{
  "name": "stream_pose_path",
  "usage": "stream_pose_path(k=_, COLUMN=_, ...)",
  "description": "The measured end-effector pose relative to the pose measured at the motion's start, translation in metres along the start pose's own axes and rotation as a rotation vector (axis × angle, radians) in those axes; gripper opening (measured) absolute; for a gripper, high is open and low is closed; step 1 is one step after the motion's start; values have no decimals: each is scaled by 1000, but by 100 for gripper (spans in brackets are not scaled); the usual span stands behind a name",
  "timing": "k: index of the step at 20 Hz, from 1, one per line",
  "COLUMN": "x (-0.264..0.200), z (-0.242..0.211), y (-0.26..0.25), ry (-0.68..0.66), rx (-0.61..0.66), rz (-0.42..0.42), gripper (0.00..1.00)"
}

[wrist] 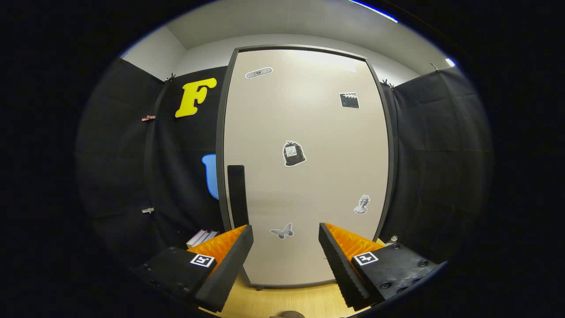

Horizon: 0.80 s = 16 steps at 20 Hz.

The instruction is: Open the shoe cabinet door, grab the shoes and put them into the shoe cabinet, then close the shoe cabinet door.

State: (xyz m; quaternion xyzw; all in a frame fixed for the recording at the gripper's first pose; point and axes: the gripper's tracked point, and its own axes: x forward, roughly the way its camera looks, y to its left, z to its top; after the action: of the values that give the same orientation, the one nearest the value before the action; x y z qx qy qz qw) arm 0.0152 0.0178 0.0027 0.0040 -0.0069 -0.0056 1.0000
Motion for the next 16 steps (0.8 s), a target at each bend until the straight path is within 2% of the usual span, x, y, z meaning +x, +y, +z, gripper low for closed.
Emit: stream_pose_path(k=16, x=59, z=0, y=56, ry=0, rx=12, rz=56, gripper=98)
